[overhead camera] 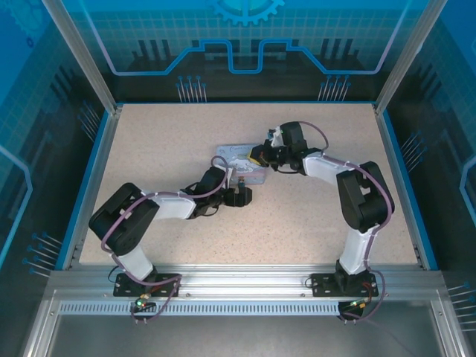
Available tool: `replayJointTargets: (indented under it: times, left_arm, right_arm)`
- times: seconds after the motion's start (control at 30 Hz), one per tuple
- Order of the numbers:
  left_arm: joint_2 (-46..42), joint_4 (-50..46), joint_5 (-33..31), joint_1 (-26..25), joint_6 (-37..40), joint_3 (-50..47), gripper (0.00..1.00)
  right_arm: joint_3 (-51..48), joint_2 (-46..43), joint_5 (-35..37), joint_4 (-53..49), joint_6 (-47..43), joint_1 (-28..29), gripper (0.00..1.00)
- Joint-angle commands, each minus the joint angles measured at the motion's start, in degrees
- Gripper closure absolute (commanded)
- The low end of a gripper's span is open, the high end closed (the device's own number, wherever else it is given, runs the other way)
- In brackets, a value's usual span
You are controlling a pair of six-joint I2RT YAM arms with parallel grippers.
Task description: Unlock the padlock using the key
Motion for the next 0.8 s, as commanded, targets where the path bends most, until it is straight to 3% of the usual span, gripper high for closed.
replayJointTargets:
  times: [0.0, 0.3, 0.77]
  left_arm:
    - [2.8, 5.2, -3.2, -0.4, 3.3, 1.4, 0.05]
    - [10.2, 12.0, -1.6, -0.4, 2.4, 5.3, 0.07]
    - [12.3, 20.5, 9.3, 0.0, -5.0, 6.2, 0.1]
  right_arm:
    - [2.7, 2.1, 1.6, -0.8, 0.7, 0.8, 1.0]
    - [5.2, 4.8, 2.4, -3.5, 0.0, 0.8, 1.0]
    - [5.0, 6.4, 2.2, -3.3, -0.3, 0.8, 1.0]
